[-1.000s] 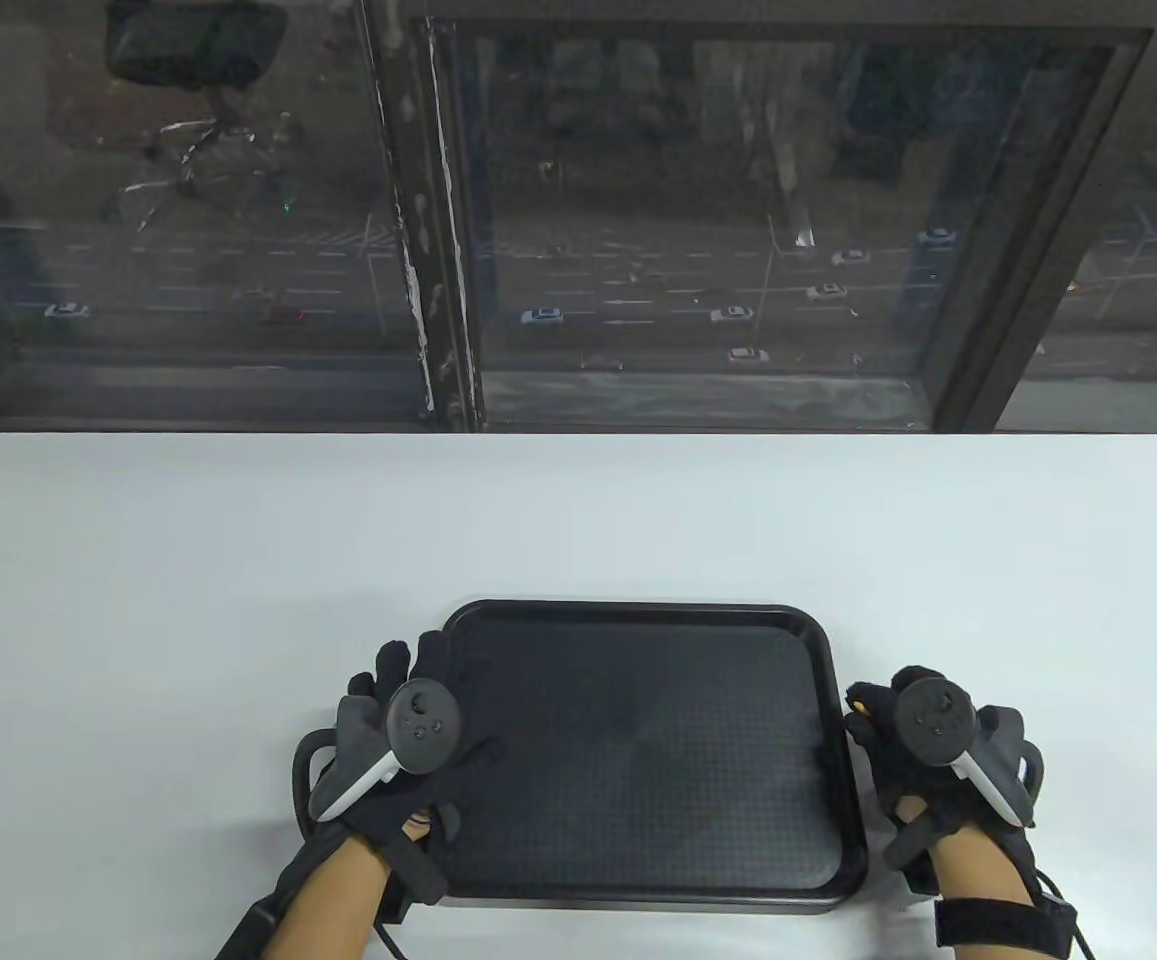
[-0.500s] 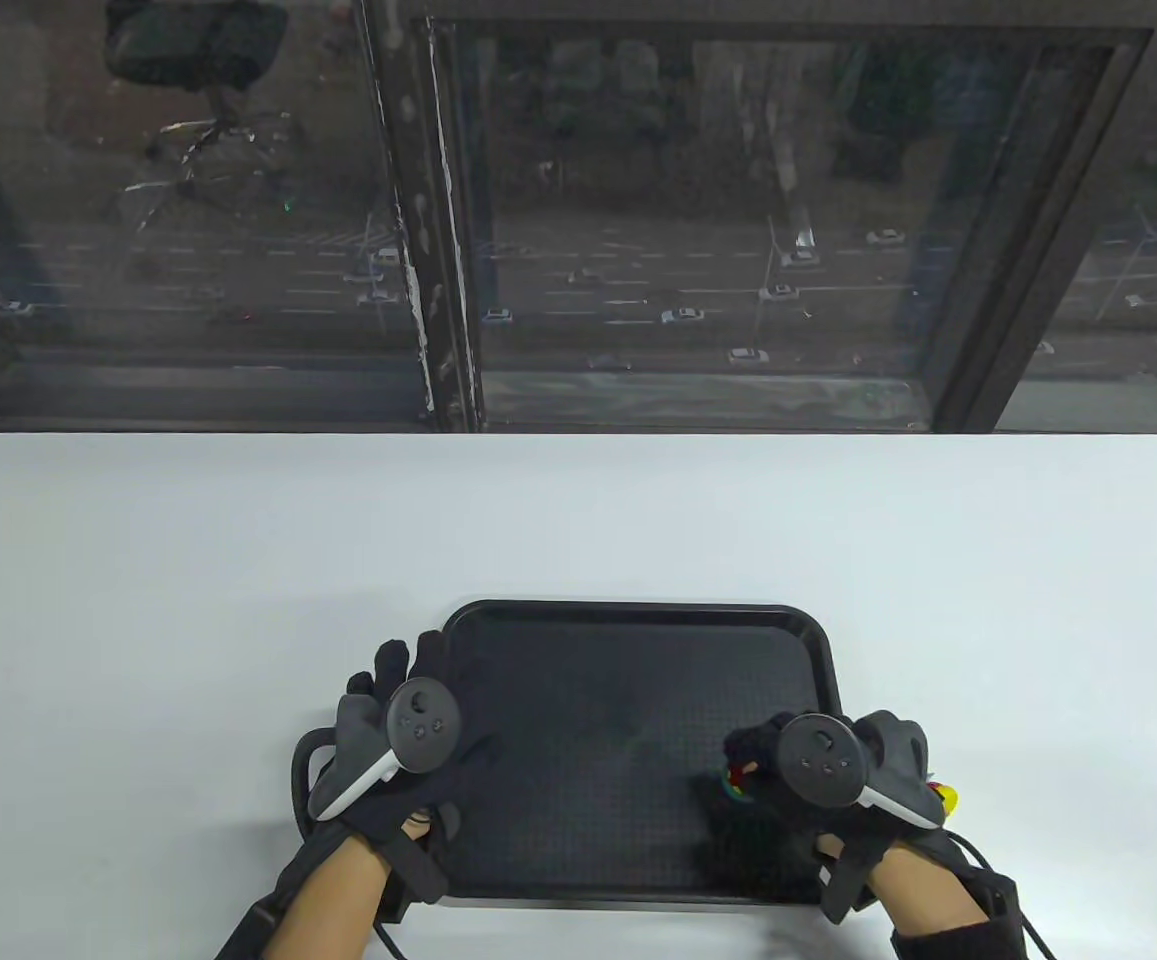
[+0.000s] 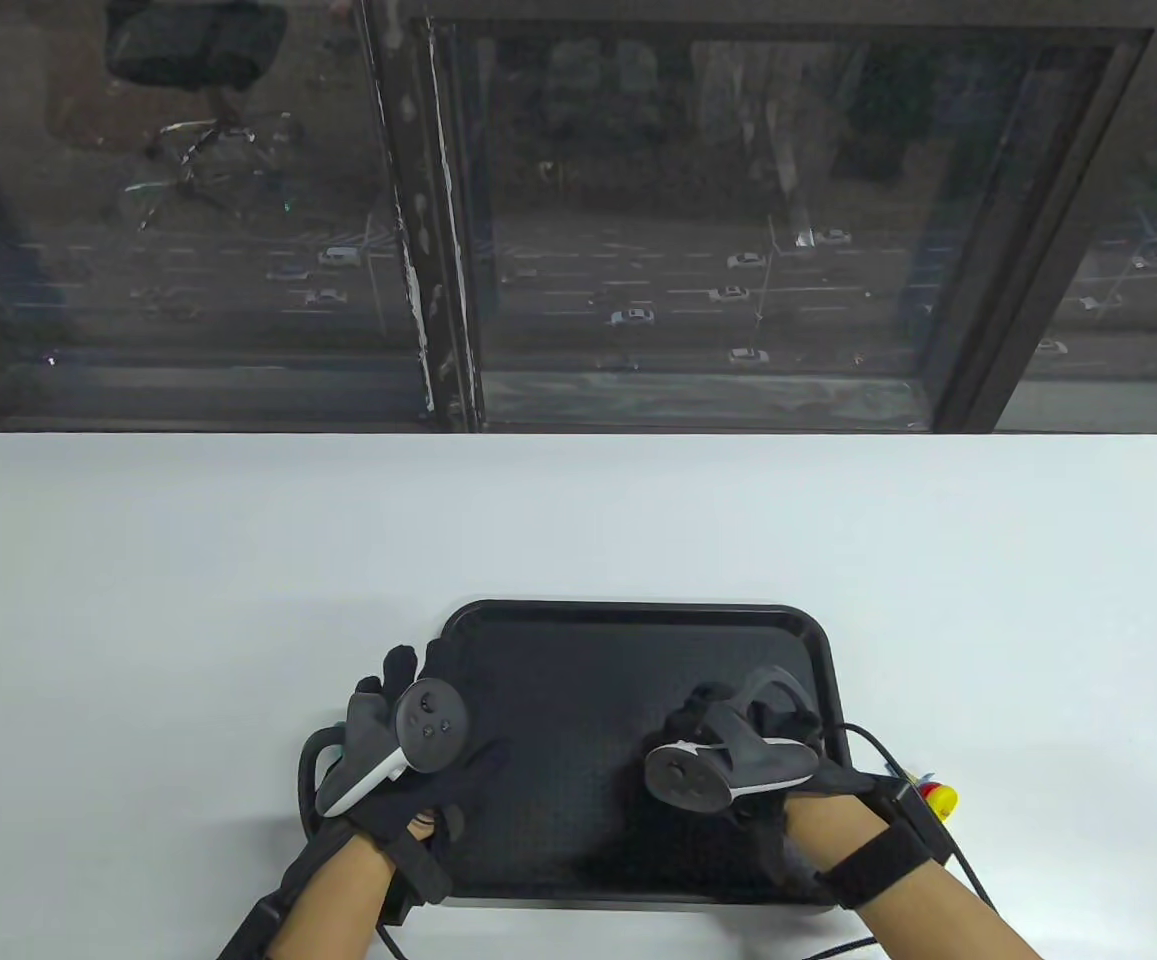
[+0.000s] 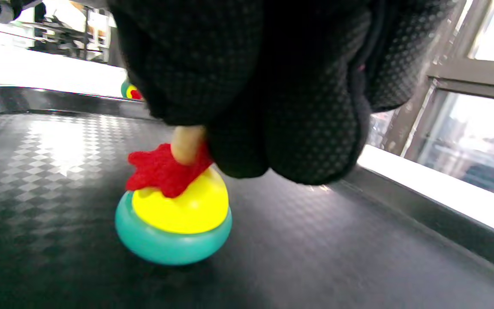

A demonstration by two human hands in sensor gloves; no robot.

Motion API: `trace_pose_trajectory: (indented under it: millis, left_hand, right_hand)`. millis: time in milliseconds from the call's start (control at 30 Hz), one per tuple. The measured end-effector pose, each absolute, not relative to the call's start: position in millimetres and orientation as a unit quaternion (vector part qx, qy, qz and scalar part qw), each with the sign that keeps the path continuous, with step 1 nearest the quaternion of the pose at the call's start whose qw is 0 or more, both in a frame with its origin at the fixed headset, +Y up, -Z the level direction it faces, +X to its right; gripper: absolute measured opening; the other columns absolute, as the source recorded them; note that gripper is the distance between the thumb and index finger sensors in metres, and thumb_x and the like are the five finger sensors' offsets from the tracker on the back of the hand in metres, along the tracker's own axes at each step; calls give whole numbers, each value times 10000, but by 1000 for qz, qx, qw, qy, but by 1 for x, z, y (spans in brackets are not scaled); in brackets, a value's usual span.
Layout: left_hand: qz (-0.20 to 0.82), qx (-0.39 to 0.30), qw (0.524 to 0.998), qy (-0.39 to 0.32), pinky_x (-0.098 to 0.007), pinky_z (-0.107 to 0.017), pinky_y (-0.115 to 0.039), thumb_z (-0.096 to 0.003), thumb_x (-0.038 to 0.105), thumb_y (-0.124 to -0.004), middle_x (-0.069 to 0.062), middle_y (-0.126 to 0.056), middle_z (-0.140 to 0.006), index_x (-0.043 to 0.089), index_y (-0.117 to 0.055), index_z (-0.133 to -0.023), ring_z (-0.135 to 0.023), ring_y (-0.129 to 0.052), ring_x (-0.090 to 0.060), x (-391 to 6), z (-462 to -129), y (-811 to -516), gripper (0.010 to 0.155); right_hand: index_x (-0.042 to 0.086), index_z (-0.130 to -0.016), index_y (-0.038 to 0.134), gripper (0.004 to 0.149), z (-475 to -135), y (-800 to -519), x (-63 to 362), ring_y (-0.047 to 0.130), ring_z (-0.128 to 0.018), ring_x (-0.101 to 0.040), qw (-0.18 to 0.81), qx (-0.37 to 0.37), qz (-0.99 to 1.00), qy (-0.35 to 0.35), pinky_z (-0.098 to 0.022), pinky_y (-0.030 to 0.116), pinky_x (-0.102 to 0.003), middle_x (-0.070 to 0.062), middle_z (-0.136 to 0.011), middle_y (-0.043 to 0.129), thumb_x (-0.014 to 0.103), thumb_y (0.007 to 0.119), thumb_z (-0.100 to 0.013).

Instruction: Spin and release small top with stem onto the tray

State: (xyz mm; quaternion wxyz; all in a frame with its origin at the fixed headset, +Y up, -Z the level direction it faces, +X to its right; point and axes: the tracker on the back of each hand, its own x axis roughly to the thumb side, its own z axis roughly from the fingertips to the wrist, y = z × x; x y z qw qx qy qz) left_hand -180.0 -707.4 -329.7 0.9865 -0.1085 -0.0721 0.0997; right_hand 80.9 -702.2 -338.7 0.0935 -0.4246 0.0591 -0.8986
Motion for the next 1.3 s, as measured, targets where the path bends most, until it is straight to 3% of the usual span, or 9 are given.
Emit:
trace_pose_trajectory:
  millis: [167,200,267,300,700,900,1067,1200,1300]
  left_hand:
    - [103,-104,986,-74,-633,-835,-225,-376,742,-536,36,-206,-1307,475,-431,-1123,-1186,-119,-382,-180,-330,-706,800]
    - [104,-103,987,-72,-636,-835,-233,-373,744,-527,34,-227,-1309,470,-444,-1124,-1187,-133,-388,-180,-330,-706,804]
    - [116,-106,985,-70,-639,-834,-232,-369,747,-527,31,-246,-1309,466,-455,-1122,-1188,-138,-393,-182,-331,-706,807]
    - [119,-107,985,-69,-639,-833,-232,-367,748,-528,30,-246,-1310,464,-456,-1123,-1187,-140,-394,-183,-331,-706,811]
    - [130,-92,985,-60,-641,-833,-225,-360,754,-524,33,-250,-1310,469,-444,-1123,-1189,-138,-391,-187,-330,-700,819]
    - [121,-101,986,-60,-641,-832,-228,-365,752,-527,33,-253,-1310,472,-444,-1123,-1189,-139,-391,-186,-331,-704,812]
    - [106,-122,985,-53,-638,-833,-227,-366,751,-529,33,-248,-1310,470,-443,-1123,-1188,-135,-389,-184,-333,-713,813]
    - [104,-124,986,-49,-637,-834,-226,-365,751,-531,35,-247,-1309,471,-445,-1123,-1188,-132,-387,-184,-332,-713,813]
    - [104,-121,986,-50,-636,-835,-224,-367,749,-534,33,-250,-1310,472,-448,-1121,-1189,-133,-386,-184,-333,-713,808]
  right_hand:
    - [204,-718,945,416,-344,-711,75,1104,-347,-164,157,-406,-894,108,-528,887,-459,-59,-539,1062,343,846,-339]
    - [219,-645,965,454,-350,-712,75,1108,-282,-142,212,-361,-896,146,-478,917,-448,8,-457,1069,472,714,-365]
    - [253,-685,941,802,-363,-709,86,1098,-372,-194,228,-239,-937,111,-492,884,-475,-18,-561,1061,647,350,-314]
    - [251,-701,940,854,-366,-702,94,1088,-400,-213,209,-201,-952,98,-509,862,-484,-33,-594,1054,659,300,-309]
    - [226,-798,909,794,-346,-631,256,1046,-510,-275,-24,51,-995,82,-538,811,-540,-81,-704,1007,698,435,-370]
    - [359,-994,662,643,-325,-676,310,865,-742,-387,-53,165,-981,-90,-528,803,-589,-158,-1024,607,645,652,-419]
    - [366,-1056,407,776,-330,-744,303,847,-762,-415,25,194,-956,-220,-444,891,-523,-170,-1068,424,708,606,-390]
    - [290,-1032,407,719,-335,-758,293,954,-568,-191,115,172,-956,-210,-337,961,-306,-115,-997,527,555,644,-407]
    - [267,-985,563,624,-338,-756,294,992,-478,-181,82,160,-969,-171,-276,969,-313,-79,-929,680,433,762,-417]
